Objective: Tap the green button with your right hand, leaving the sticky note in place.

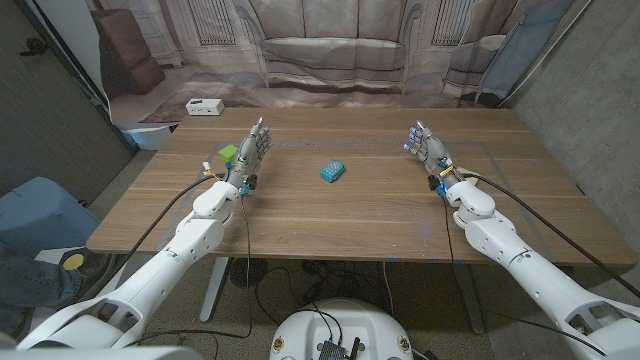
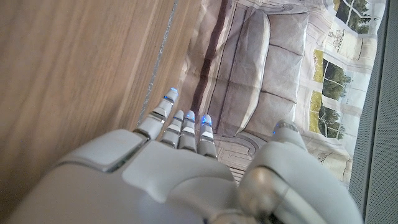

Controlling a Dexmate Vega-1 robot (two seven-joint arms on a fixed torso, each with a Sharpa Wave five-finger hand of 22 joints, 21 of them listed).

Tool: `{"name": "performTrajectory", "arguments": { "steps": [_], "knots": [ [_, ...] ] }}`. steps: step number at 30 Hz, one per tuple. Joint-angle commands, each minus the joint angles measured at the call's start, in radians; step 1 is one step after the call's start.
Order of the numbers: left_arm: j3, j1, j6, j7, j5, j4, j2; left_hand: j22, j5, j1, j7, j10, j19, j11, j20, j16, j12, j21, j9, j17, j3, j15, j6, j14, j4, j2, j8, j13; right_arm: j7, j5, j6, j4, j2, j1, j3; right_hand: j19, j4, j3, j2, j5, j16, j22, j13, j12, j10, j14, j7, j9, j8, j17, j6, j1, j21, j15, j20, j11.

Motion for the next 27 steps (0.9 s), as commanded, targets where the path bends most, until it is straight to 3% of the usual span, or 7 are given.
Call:
{"name": "performTrajectory", "arguments": {
  "steps": [1, 11, 20, 24, 27],
  "knots": [
    [-0.009, 0.017, -0.020, -0.051, -0.028, -0.015, 0.009, 0.003, 0.006, 0.007, 0.008, 0.003, -0.006, 0.009, 0.001, 0.005, 0.007, 0.003, 0.003, 0.005, 0.004, 0.010, 0.005, -0.002, -0.001, 0.000, 0.007, -0.001, -0.014, -0.019, 0.026, -0.057, -0.017, -0.048, 0.001, 0.009, 0.001, 0.004, -0.003, 0.003, 0.003, 0.003, 0.001, 0.005, 0.010, 0.009, -0.003, 0.002, 0.004, 0.002, 0.006, 0.001, 0.001, -0.003, 0.001, 0.001],
    [-0.013, 0.036, -0.024, -0.053, -0.024, -0.049, 0.027, 0.003, 0.007, 0.008, 0.009, 0.024, 0.008, 0.023, 0.000, 0.011, 0.014, -0.003, 0.003, 0.005, 0.003, 0.018, 0.016, 0.016, -0.003, 0.003, 0.010, -0.014, -0.036, -0.044, 0.038, -0.128, -0.049, -0.087, 0.012, 0.011, 0.002, -0.002, -0.008, 0.001, 0.003, 0.003, 0.001, 0.003, 0.012, 0.012, 0.000, 0.002, 0.003, 0.002, 0.005, -0.008, -0.004, -0.004, 0.000, -0.007],
    [-0.016, 0.065, -0.019, -0.020, -0.011, -0.099, 0.041, 0.003, 0.008, 0.011, 0.010, 0.026, 0.015, 0.038, 0.000, 0.010, 0.014, -0.008, 0.004, 0.004, 0.003, 0.025, 0.021, 0.020, -0.005, 0.006, 0.010, -0.021, 0.000, -0.032, 0.092, -0.132, -0.059, -0.108, 0.028, 0.013, 0.002, -0.003, -0.007, 0.001, 0.003, 0.004, 0.001, 0.002, 0.015, 0.015, 0.001, 0.002, 0.004, 0.002, 0.007, -0.011, -0.008, -0.005, 0.000, -0.008],
    [-0.014, 0.068, -0.017, -0.015, -0.007, -0.108, 0.042, 0.003, 0.007, 0.012, 0.002, 0.028, 0.021, 0.040, 0.007, 0.010, 0.014, -0.008, 0.004, 0.004, 0.003, 0.027, 0.024, 0.022, -0.006, 0.008, 0.011, -0.025, 0.022, -0.018, 0.115, -0.137, -0.071, -0.120, 0.043, 0.016, 0.000, -0.003, -0.004, 0.001, 0.003, 0.004, 0.001, 0.000, 0.017, 0.017, 0.004, 0.004, 0.018, 0.001, 0.047, -0.012, -0.014, -0.005, 0.001, -0.008],
    [-0.014, 0.071, -0.018, -0.014, -0.012, -0.113, 0.038, 0.003, 0.007, 0.014, 0.010, 0.043, 0.032, 0.035, 0.007, 0.012, 0.019, -0.010, 0.003, 0.004, 0.002, 0.024, 0.032, 0.033, -0.007, 0.009, 0.013, -0.031, 0.052, -0.006, 0.135, -0.137, -0.087, -0.131, 0.056, 0.019, -0.001, -0.004, -0.003, 0.000, 0.002, 0.004, 0.002, 0.000, 0.020, 0.019, 0.002, 0.004, 0.021, 0.000, 0.056, -0.013, -0.016, -0.005, 0.008, -0.008]
  ]
}}
